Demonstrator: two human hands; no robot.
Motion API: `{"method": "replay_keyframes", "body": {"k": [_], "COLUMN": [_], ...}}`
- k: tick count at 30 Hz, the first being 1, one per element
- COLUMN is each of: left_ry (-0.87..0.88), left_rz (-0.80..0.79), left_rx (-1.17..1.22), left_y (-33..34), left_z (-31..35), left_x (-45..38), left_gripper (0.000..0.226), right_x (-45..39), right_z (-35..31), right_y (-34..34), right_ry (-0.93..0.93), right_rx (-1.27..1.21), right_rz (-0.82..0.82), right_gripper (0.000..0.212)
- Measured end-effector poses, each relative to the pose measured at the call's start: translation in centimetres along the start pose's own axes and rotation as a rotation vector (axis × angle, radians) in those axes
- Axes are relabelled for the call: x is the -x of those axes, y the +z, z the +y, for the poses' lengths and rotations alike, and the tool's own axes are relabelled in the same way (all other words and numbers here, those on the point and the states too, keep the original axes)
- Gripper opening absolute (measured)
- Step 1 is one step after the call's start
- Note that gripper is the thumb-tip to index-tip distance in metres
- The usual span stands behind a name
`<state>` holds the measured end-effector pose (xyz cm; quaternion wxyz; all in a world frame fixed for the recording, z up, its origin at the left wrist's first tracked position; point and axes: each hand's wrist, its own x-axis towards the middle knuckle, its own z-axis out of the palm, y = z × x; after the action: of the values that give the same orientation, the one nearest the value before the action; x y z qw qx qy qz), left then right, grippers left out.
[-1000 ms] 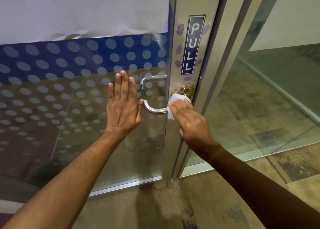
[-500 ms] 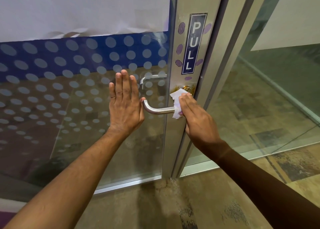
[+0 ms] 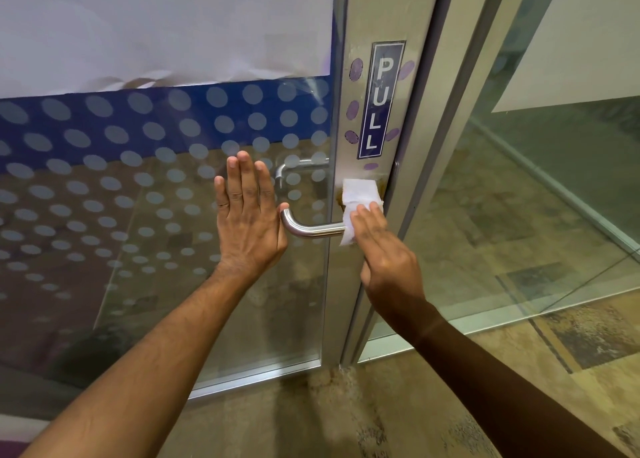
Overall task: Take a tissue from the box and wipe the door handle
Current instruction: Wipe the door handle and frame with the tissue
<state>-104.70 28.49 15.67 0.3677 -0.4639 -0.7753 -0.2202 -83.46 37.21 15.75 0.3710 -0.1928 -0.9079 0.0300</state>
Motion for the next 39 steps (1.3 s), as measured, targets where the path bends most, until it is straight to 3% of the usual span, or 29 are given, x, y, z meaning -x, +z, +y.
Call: {"method": "replay_keyframes", "body": {"k": [3,12,18,25,28,30,32,34,36,39], "left_ry": [0.0,0.002,0.003,-0.003,-0.002,0.008,0.012,0.016,0.013,0.008], "left_rz": [0.011,0.008,0.009,-0.001,-0.007,-0.005,-0.008,-0.006,-0.015,-0.031], "left_rx": [0.007,-0.009,-0.014,-0.013,-0.008,-0.005,-0.003,-0.004,-0.006,-0.001], "left_y": [0.1,0.4,0.4,0.3,0.2,0.0,-0.2,-0.3,-0.4,-0.5], "left_z": [0.0,-0.1,-0.1,0.0,0.0,0.0,-0.1,0.0,0.0,0.0], "left_x": [0.0,0.1,0.0,0.1,0.1,0.1,0.0,0.1,0.0,0.0], "left_gripper": [0.097,0.098,0.098,0.098,0.098,0.098,0.098,0.096,0.095,0.095], "right_x": [0.3,-0.1,-1.8,-1.9,-1.6,-2.0,-2.8,-3.7,-4.4,-5.3], "right_z": [0.5,0.2,0.7,0.5,0.9,1.4,1.8,2.4,2.6,2.1], "right_y": [0.0,0.9,0.2,-1.2,-2.3,-2.8,-3.1,-3.3,-3.3,-3.2], "right_ry": [-0.077,0.161,0.241,0.217,0.157,0.278,0.548,0.703,0.676,0.47], "right_rx": [0.011,-0.187,-0.241,-0.192,-0.229,-0.316,-0.449,-0.498,-0.481,-0.313], "right_rz": [-0.016,0.207,0.046,0.046,0.121,0.199,0.312,0.445,0.499,0.407], "right_gripper": [0.059,0.054,0.062,0.05,0.043,0.037,0.025,0.02,0.022,0.023]}}
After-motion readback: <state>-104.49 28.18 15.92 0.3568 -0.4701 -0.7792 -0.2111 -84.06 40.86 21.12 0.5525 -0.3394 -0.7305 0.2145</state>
